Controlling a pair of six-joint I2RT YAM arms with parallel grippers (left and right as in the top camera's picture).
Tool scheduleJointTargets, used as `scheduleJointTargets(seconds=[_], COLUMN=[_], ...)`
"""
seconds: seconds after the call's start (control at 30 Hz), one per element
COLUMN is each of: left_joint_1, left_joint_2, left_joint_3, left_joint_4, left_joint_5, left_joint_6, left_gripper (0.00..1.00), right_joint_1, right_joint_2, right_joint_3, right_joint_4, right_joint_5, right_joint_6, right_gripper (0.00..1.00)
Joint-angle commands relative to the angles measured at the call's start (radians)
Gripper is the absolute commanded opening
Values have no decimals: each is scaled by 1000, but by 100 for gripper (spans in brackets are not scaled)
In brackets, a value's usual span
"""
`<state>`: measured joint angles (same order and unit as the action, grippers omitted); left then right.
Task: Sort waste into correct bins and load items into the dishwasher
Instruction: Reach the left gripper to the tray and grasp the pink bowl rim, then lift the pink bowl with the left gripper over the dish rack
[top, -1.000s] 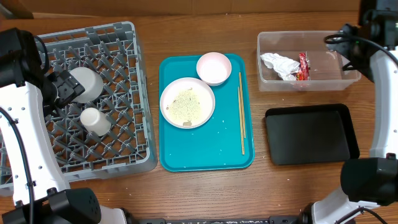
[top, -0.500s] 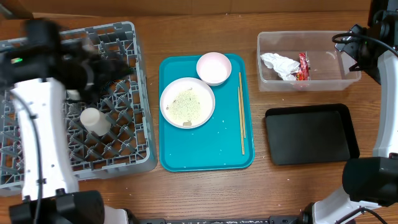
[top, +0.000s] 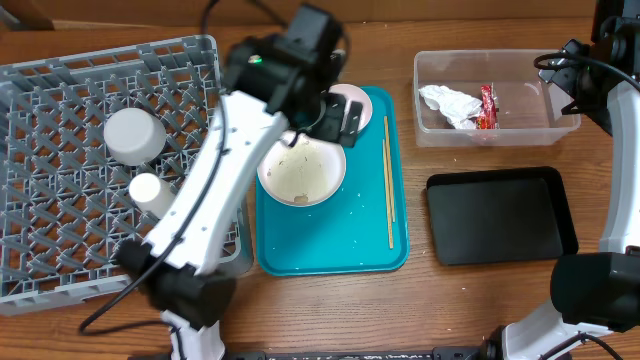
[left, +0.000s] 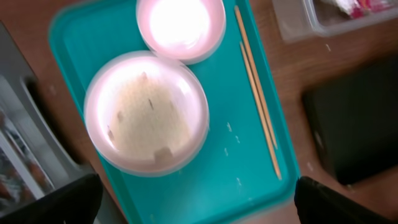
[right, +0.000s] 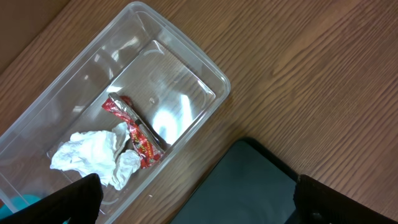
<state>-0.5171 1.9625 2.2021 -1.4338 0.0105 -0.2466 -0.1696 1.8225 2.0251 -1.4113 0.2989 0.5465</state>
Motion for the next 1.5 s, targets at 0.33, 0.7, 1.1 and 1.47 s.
scheduleJointTargets(seconds=[0.33,0.7,1.1,1.47], left_joint_1=[-60,-68,-93,-95], left_joint_2=[326,484,509,531], left_joint_3=[43,43,43,20], left_joint_4=[446,435,432,421], left_joint_5=[-147,-140,-108,-176], left_joint_6=[41,69,73,86], left_gripper=[85,73,52,51], right_joint_1=[-1,-1,-1,-1], right_joint_2=[-21,-21,-21,-21], right_joint_3=[16,16,16,16], right_joint_4=[3,3,3,3], right_joint_5=[14,14,14,14], right_joint_6=[4,4,4,4], right_gripper=[100,100,100,100])
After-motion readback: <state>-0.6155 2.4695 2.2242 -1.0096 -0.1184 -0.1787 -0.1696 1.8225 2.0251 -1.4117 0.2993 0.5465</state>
